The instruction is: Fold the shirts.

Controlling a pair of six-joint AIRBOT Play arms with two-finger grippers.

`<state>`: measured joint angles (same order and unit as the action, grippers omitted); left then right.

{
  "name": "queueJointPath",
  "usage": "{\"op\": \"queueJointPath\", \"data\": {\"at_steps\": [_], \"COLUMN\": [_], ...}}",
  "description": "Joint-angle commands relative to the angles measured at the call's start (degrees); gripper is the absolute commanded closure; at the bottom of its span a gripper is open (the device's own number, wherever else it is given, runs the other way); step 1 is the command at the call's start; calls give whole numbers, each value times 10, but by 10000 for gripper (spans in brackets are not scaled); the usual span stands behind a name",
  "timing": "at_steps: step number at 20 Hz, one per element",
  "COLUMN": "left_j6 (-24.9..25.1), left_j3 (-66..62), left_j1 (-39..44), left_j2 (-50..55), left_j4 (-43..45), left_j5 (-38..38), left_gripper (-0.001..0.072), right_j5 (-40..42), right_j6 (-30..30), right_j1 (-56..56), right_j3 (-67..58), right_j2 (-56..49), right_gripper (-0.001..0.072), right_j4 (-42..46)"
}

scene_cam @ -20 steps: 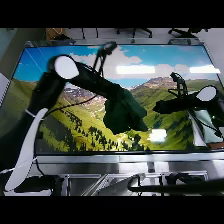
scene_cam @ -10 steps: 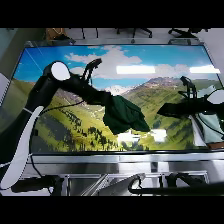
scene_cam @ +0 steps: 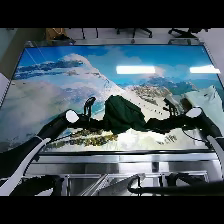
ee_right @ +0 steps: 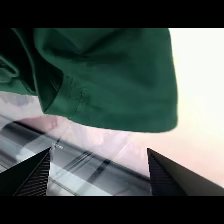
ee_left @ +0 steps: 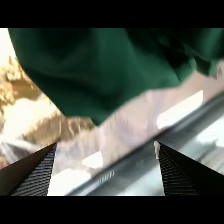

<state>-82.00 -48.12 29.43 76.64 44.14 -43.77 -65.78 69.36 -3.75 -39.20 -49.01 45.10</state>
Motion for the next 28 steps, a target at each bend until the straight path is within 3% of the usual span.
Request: {"op": "queueJointPath", "data": {"at_steps": [1, 5, 6, 8, 9, 10, 14, 18, 19, 20, 21, 24, 28], "left_j6": [12, 12, 12, 12, 17, 26, 44, 45, 45, 45, 45, 46, 55], "left_j3": [2, -69, -83, -106, -116, -124, -150, -146, -132, -114, -92, -27, 8], "left_j1": [24, 17, 17, 17, 17, 17, -10, -89, -104, -112, -116, -115, -115], "left_j2": [36, 91, 106, 130, 136, 137, 71, -48, -66, -80, -87, -92, -92], "left_j4": [-37, -34, -31, -31, -31, -31, 16, 47, 47, 47, 47, 38, 39], "left_j5": [141, 127, 116, 89, 75, 64, -3, -88, -93, -94, -93, -91, -92], "left_gripper": [5, 6, 58, 563, 691, 691, 694, 693, 693, 693, 693, 693, 693], "right_j5": [60, 130, 147, 156, 150, 139, 85, 26, 14, 2, -3, 0, 45], "right_j6": [-13, -66, -86, -123, -130, -138, -141, -134, -130, -128, -122, -107, -165], "right_j1": [42, 52, 52, 52, 52, 52, 17, -71, -77, -76, -70, -30, 40], "right_j3": [9, 9, 8, 5, 0, -6, -53, -97, -96, -91, -78, -19, 9], "right_j2": [-51, -93, -96, -96, -95, -91, -39, 23, 27, 25, 24, 13, -14], "right_gripper": [53, 77, 211, 544, 651, 693, 694, 692, 611, 372, 255, 248, 241], "right_j4": [-16, -102, -127, -161, -163, -162, -162, -162, -153, -151, -152, -154, -154]}}
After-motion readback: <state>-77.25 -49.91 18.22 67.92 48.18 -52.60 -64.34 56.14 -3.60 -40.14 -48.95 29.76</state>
